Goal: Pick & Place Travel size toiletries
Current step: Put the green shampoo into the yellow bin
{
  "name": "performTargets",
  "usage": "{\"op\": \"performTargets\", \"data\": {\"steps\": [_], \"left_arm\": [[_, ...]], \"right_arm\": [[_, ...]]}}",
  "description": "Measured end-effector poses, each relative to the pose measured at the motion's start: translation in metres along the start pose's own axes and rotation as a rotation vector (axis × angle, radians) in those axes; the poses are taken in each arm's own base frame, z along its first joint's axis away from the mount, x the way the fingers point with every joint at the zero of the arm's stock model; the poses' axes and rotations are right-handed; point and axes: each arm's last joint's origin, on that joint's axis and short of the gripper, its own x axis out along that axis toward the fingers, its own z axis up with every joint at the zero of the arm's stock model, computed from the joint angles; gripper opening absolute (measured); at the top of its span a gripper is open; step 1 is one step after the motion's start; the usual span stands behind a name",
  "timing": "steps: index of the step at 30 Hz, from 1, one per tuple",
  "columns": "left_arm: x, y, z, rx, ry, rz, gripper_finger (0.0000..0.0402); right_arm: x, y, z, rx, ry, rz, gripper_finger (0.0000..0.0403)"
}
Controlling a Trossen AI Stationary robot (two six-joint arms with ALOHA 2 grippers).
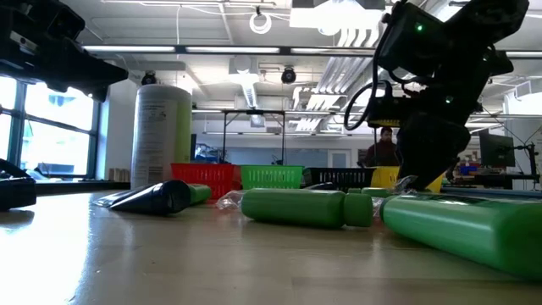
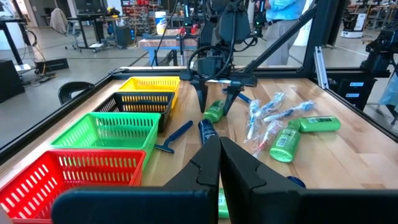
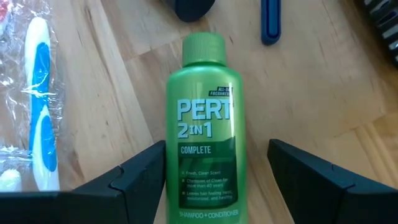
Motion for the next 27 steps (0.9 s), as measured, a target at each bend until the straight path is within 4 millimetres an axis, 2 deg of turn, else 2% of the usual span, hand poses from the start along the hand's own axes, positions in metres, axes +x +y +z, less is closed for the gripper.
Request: {"op": "performTargets", "data": {"steps": [7, 19, 27], "left_arm": [[0.0, 0.0, 0.0, 0.0, 0.0, 0.0, 0.0007], [0.0, 0.0, 0.0, 0.0, 0.0, 0.0, 0.0007], [0.0, 0.0, 0.0, 0.0, 0.0, -0.001, 0.0007]], "right_arm": [[0.0, 0.0004, 0.0, 0.01, 0.004, 0.012, 0.0265], [0.0002, 0.0005, 0.0001, 0.021, 0.003, 0.014, 0.0168], [0.0002, 0.0007, 0.0, 0.02, 0.007, 0.02, 0.0182]]}}
